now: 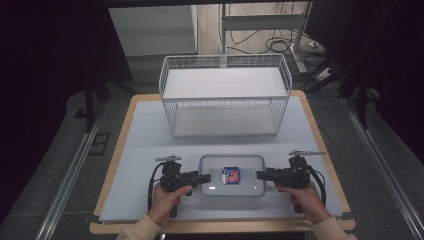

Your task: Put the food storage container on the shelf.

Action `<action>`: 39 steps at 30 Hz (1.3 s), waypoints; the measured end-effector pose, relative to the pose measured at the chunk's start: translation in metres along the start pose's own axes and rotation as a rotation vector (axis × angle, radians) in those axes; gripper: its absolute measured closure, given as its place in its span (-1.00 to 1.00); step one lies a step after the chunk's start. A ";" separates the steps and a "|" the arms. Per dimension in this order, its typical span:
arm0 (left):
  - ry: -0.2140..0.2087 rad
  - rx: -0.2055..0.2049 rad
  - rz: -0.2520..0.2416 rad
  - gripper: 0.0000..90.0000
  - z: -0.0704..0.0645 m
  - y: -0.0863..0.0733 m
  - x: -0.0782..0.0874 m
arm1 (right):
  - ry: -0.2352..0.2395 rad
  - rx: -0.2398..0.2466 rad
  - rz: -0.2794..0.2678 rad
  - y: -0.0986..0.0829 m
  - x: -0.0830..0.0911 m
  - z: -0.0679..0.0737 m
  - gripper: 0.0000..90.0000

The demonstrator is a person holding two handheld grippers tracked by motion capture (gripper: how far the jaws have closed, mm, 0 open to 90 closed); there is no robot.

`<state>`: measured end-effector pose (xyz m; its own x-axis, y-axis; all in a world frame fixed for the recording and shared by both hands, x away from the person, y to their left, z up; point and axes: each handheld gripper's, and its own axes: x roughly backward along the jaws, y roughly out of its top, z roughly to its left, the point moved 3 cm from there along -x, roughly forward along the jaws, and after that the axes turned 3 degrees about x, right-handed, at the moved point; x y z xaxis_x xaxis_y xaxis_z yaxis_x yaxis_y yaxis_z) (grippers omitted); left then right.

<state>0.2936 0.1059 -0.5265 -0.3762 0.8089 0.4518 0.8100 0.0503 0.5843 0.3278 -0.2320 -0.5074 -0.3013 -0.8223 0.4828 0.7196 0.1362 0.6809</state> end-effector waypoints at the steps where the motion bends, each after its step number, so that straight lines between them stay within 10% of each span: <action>1: 0.000 -0.004 -0.002 -0.08 0.000 -0.001 0.001 | -0.001 0.006 0.002 0.000 0.001 0.001 0.14; 39: 0.050 -0.062 -0.052 -0.02 -0.016 -0.005 0.008 | 0.000 0.018 -0.056 -0.004 0.008 0.010 0.20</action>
<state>0.2792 0.1026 -0.5151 -0.4404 0.7760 0.4515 0.7597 0.0540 0.6480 0.3166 -0.2338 -0.5007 -0.3408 -0.8286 0.4441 0.6902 0.1002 0.7166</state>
